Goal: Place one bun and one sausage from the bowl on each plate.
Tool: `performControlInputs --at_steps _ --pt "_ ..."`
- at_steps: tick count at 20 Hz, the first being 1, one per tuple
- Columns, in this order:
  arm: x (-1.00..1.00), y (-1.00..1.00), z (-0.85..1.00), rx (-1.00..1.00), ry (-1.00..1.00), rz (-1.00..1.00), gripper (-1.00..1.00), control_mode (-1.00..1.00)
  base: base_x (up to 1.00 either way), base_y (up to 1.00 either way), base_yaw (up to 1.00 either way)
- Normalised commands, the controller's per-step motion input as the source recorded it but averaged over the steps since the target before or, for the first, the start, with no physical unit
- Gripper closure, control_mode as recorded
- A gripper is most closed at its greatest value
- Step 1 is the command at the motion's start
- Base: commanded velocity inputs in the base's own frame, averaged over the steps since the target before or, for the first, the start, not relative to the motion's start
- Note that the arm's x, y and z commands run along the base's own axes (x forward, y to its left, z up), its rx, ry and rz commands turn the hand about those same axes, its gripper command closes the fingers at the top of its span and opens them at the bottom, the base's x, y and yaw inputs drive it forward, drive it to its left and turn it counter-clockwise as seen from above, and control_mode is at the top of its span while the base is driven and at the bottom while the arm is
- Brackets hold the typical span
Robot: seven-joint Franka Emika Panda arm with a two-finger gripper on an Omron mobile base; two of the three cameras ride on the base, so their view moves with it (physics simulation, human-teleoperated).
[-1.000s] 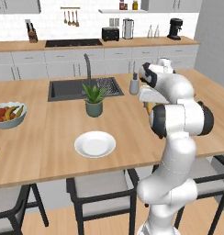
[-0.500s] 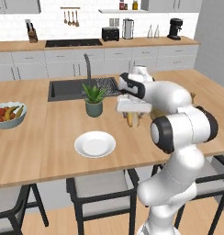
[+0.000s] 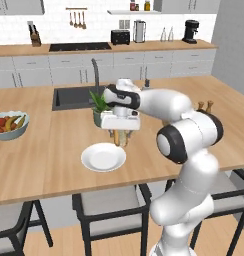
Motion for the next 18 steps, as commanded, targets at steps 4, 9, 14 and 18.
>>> performControlInputs --at_steps 4,9,14,18 --pt "0.0 0.96 -0.44 0.0 0.01 -0.05 1.0 -1.0 0.0 0.0 0.0" --pt "0.08 0.66 -0.46 0.0 0.0 -0.09 1.0 -1.0 0.0 0.0 0.0" --pt "0.28 0.17 -0.4 -0.01 0.0 -0.14 1.0 -1.0 0.0 0.0 0.0" --pt "0.24 0.05 -0.44 -0.01 0.02 -0.15 1.0 -1.0 0.0 0.0 0.0"
